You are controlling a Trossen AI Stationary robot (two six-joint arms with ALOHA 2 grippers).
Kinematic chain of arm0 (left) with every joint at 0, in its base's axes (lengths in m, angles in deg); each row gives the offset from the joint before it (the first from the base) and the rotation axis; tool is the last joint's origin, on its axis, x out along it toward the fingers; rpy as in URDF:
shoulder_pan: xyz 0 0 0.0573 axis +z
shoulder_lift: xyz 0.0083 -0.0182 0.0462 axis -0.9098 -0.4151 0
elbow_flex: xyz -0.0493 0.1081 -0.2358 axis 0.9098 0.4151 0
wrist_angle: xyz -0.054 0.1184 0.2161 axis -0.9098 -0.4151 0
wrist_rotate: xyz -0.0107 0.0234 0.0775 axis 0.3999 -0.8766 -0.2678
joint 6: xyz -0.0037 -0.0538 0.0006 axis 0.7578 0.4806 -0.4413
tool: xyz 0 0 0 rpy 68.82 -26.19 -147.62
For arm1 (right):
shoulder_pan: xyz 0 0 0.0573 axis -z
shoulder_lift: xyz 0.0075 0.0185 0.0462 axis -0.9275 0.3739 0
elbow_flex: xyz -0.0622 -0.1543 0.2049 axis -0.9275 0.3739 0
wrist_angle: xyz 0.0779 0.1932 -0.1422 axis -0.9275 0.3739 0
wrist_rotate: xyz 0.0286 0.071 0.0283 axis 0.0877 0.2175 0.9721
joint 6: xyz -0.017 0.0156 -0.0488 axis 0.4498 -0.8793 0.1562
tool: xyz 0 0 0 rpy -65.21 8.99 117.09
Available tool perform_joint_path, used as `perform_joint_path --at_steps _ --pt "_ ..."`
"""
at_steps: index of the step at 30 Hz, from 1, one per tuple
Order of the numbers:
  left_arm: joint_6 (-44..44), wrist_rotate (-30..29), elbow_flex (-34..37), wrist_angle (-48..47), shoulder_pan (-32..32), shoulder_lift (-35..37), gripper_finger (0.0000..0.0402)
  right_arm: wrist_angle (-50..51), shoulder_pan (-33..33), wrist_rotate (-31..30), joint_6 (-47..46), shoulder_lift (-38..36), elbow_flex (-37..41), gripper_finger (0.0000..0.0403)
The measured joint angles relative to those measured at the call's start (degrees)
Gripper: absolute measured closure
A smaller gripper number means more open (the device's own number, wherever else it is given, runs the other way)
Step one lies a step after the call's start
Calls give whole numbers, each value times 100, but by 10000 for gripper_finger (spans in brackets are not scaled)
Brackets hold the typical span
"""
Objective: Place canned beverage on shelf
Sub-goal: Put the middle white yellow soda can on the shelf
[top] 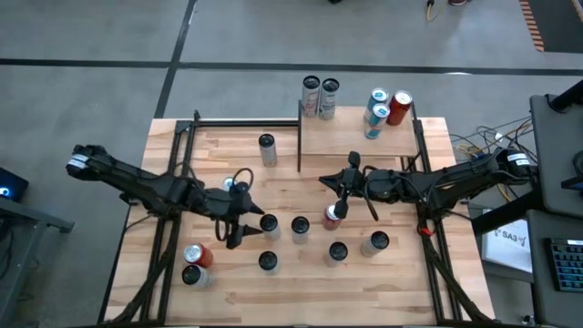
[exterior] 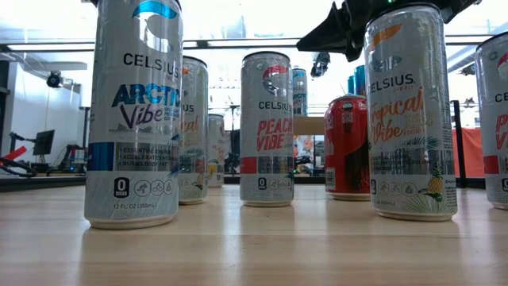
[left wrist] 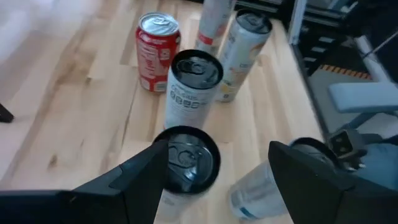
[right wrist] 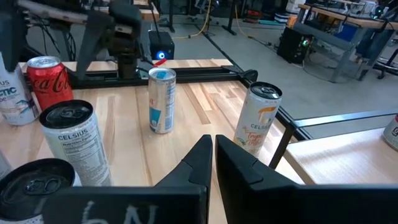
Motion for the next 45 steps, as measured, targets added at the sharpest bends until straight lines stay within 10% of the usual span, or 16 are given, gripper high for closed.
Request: perform_joint_path --at_steps 38,45 --pt "-1088 68 -149 -129 -70 -651 139 38 0 -2 -46 0 0 390" --pt "-2027 -977 -332 -375 -270 -656 139 44 0 -2 -153 0 0 390"
